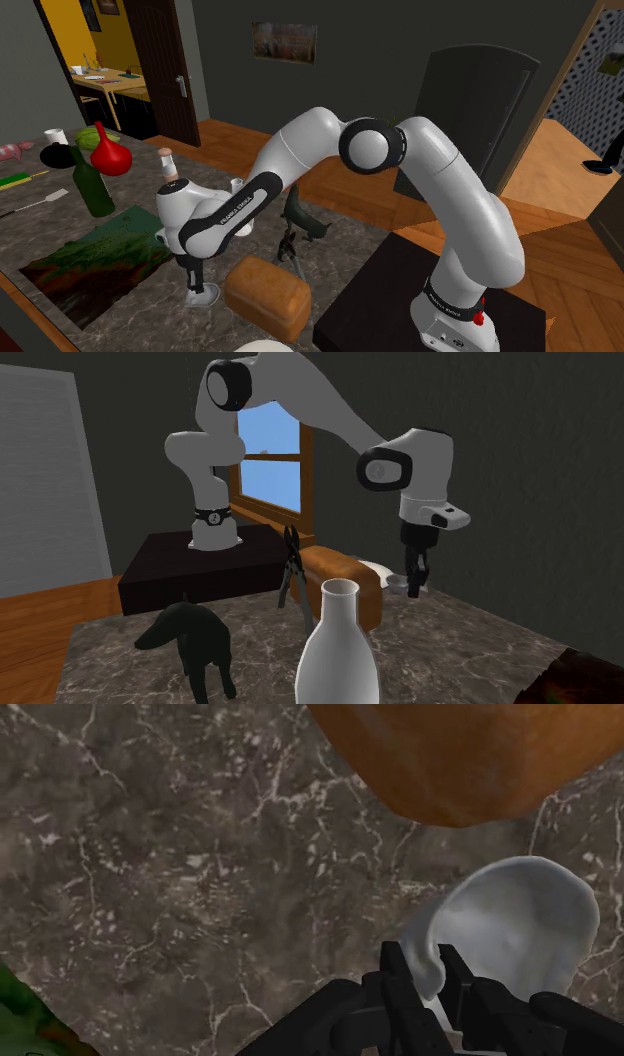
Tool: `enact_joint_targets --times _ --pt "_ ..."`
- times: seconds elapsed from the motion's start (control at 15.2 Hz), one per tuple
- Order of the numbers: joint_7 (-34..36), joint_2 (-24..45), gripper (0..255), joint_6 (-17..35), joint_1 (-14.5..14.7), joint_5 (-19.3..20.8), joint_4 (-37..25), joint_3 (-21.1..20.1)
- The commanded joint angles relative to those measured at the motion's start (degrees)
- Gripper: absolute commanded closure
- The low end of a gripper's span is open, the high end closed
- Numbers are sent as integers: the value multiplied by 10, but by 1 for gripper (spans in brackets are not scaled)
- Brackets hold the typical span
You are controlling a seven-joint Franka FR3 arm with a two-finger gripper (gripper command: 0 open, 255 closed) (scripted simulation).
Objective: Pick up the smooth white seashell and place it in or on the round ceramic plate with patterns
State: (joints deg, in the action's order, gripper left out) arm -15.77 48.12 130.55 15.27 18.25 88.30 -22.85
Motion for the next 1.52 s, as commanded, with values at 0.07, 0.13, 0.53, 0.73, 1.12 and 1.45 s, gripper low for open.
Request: enact_joint_targets --times 0.07,0.13,0.53,0.73,1.12,1.45 --pt "19 -34 255 22 0 -1 57 -7" --pt "29 -49 255 34 1 -1 84 -10" --pt "86 -129 255 100 12 -4 229 -29" --pt "116 -164 255 128 21 -7 290 -40" --pt "179 -225 255 175 48 -15 393 -65" --pt "220 -226 255 210 76 -1 427 -61"
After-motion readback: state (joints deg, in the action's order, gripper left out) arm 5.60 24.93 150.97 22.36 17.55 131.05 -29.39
